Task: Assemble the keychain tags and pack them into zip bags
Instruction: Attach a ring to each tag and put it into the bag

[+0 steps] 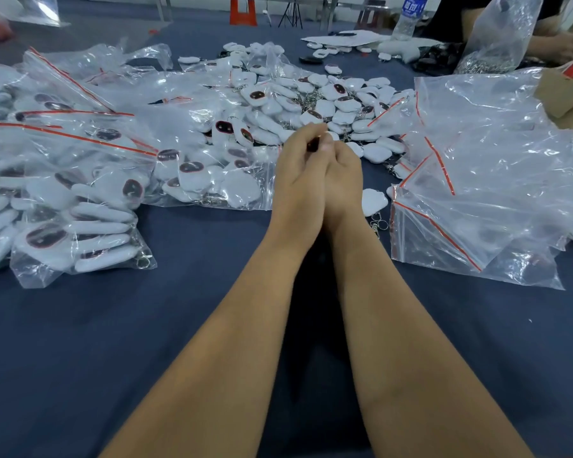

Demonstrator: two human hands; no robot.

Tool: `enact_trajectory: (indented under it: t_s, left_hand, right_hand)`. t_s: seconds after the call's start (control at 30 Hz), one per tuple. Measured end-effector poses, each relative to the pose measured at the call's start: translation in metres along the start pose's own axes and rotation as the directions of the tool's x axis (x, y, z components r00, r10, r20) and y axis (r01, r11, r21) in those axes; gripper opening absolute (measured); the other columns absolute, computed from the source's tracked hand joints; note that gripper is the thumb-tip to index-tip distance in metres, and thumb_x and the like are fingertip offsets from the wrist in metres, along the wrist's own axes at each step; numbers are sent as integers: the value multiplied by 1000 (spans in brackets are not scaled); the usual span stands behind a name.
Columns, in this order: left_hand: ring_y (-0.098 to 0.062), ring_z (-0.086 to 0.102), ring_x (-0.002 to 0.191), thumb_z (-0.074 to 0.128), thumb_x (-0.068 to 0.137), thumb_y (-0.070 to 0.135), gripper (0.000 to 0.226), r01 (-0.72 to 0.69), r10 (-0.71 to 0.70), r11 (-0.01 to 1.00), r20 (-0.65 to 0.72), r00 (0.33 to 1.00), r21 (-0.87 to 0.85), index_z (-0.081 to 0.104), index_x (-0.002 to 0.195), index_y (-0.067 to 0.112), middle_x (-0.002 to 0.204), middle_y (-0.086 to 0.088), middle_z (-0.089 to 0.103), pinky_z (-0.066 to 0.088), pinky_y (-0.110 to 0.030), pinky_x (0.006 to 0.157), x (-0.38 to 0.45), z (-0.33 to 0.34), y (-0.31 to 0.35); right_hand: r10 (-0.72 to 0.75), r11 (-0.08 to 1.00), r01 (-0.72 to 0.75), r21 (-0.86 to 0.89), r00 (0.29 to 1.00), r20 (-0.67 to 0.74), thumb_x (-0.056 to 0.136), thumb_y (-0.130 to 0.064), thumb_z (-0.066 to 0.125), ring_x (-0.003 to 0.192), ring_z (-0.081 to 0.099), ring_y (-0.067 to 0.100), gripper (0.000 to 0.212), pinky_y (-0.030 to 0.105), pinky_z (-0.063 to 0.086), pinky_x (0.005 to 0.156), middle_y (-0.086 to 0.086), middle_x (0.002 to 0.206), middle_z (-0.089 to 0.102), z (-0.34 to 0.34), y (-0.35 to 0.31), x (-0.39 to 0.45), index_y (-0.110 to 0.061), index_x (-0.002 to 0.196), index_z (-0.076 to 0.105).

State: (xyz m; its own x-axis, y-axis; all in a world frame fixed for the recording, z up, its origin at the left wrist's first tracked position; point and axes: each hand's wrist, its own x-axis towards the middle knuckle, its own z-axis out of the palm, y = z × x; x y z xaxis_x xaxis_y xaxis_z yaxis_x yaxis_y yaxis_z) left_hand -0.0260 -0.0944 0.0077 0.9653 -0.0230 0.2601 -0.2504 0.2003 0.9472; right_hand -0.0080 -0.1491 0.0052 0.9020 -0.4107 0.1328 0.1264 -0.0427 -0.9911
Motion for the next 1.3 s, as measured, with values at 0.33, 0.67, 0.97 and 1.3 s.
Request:
enact_trajectory:
  t_s: [0.33,0.67,0.97,1.3]
  left_hand:
    - [-3,53,121,41,104,28,27,89,-230,879,-252,940,-468,54,127,25,123,11,57,43,-16,95,28,-37,-4]
    - [-9,58,64,51,98,22,17,315,-333,850,32,942,-422,65,97,12,77,2,67,45,-20,56,25,-28,-2]
    - [-12,60,74,50,98,11,17,304,-320,840,42,947,-450,65,104,12,87,-3,66,46,-22,58,24,-33,0]
    - [-15,61,64,44,96,8,24,335,-365,782,49,930,-526,67,94,14,77,-4,68,44,-25,58,29,-35,-3]
  right_hand:
    - [49,982,-82,171,981,187,90,9,50,65,51,11,23,15,40,52,1,79,62,6,1,4,-11,89,62]
    - [34,976,-77,204,978,204,86,8,50,70,54,14,26,21,40,58,3,80,66,6,8,8,-10,90,69]
    - [30,988,-66,139,969,245,84,3,52,69,53,14,22,22,41,60,1,74,62,6,9,7,-12,85,68]
    - [21,985,-59,161,973,232,94,-12,52,76,58,12,19,23,44,61,-2,81,68,8,8,6,-22,85,65]
